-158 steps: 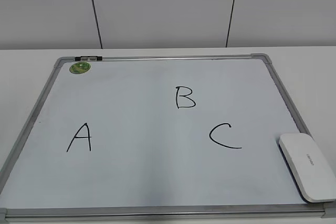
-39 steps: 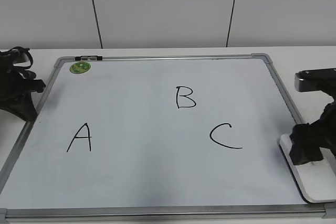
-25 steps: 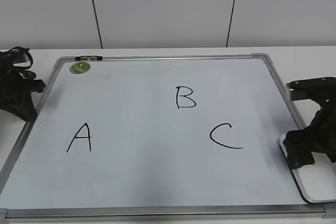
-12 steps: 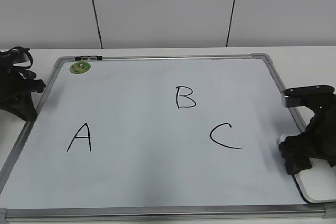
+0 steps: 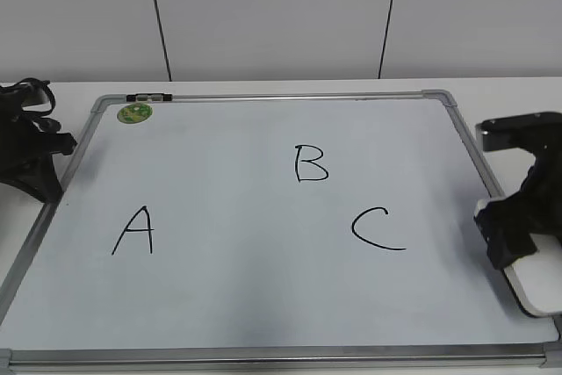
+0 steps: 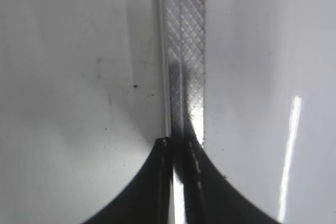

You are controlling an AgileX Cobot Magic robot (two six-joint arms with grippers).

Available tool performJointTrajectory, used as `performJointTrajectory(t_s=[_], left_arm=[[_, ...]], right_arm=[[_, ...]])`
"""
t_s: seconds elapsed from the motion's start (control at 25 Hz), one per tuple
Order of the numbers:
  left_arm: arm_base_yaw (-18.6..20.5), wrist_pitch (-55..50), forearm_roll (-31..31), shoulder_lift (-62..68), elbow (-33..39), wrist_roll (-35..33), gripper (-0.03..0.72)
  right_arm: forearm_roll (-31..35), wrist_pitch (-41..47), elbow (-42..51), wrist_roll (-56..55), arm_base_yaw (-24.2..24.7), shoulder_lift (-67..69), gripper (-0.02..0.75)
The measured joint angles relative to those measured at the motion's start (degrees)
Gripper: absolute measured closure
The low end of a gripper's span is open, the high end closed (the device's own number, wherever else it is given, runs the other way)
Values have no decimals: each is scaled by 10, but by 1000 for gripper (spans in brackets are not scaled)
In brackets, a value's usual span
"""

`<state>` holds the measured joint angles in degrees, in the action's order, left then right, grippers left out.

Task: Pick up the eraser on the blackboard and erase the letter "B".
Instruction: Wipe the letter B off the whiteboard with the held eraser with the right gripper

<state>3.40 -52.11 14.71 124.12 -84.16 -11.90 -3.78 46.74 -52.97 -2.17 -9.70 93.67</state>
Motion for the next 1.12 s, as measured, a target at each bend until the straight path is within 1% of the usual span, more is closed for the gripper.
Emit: performJointTrajectory(t_s=[0.16, 0.32, 0.48, 0.68, 0.8, 0.96, 1.04, 1.12], left_arm=[[0, 0, 0, 0, 0, 0, 663], [0, 0, 0, 0, 0, 0, 663], [0, 0, 0, 0, 0, 0, 663], [0, -1, 0, 0, 0, 0, 663], [0, -1, 0, 0, 0, 0, 663], [0, -1, 1, 0, 0, 0, 663], [0, -2, 1, 0, 0, 0, 663], [0, -2, 1, 0, 0, 0, 663]], right_arm=[[12, 41, -64, 29, -6, -6, 201], [22, 64, -143, 42, -39, 11, 202], [31, 82, -233, 43, -72, 65, 202], [34, 119, -373, 44, -104, 175, 202], [38, 162, -475, 44, -118, 256, 202], [41, 216, -597, 46, -123, 351, 202], [42, 228, -660, 47, -123, 395, 202], [44, 231, -704, 50, -123, 431, 202]])
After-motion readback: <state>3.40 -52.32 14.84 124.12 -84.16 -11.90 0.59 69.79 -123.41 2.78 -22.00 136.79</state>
